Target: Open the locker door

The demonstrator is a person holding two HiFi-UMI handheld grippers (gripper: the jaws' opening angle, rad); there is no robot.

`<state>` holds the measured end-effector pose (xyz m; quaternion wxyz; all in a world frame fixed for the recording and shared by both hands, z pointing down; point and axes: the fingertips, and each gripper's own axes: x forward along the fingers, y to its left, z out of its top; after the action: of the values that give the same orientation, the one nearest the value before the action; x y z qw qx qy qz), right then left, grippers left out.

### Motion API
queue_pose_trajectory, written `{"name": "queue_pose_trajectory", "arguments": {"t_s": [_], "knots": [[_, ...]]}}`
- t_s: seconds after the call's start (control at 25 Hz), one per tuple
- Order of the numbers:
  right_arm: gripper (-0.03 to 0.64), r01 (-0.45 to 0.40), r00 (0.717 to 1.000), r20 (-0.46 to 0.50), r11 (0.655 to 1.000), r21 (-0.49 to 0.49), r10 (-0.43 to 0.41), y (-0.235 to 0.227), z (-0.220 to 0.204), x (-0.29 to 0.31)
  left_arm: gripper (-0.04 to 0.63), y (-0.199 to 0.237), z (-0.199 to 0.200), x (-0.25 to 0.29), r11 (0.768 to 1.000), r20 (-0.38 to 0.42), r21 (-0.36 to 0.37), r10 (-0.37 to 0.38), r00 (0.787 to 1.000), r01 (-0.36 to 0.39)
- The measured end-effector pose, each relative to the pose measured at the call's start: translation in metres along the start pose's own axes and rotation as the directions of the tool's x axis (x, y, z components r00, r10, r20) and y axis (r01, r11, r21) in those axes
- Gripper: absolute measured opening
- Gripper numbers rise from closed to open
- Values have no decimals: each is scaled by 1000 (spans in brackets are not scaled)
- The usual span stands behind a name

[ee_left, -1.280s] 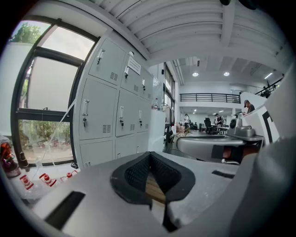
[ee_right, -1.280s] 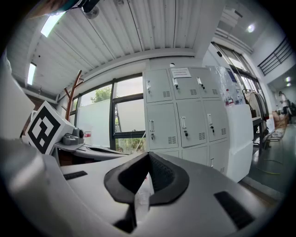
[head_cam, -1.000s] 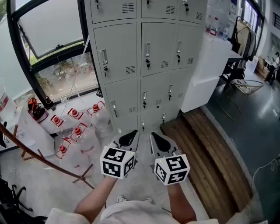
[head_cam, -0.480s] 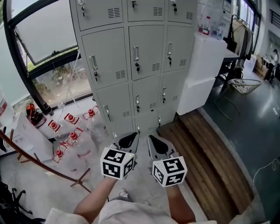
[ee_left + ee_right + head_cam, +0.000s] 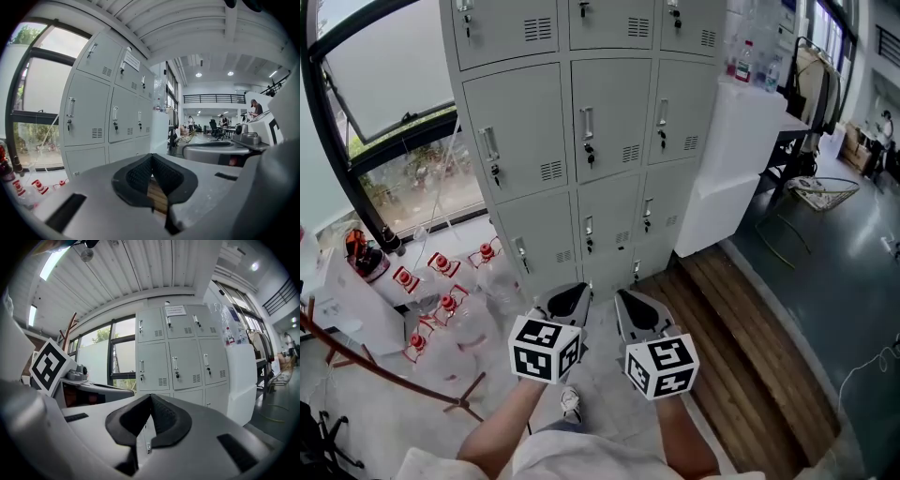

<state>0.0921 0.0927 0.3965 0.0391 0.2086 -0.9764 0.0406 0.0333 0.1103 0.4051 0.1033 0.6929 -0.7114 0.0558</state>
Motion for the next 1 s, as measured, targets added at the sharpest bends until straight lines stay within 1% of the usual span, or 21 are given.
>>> {"name": "queue_pose_trajectory", "arguments": {"t_s": [0.24, 0.52, 0.76, 1.0], "knots": [[2, 21, 1000, -4, 1000, 12, -21, -18, 9, 53, 6, 39, 18, 37, 1000, 7, 9, -24, 1000, 24], [3, 49, 999, -8, 999, -10, -49, -27, 28, 112, 6, 90, 37, 75, 998, 17, -5, -64, 998, 64], [3, 61, 998, -29, 998, -24, -62, -28, 33, 165, 6, 135, 43, 101, 995, 19, -29, -93, 996, 93], [3, 69, 997, -38, 997, -45, -71, -22, 42, 209, 6, 177, 48, 114, 992, 25, -51, -110, 994, 111]]}}
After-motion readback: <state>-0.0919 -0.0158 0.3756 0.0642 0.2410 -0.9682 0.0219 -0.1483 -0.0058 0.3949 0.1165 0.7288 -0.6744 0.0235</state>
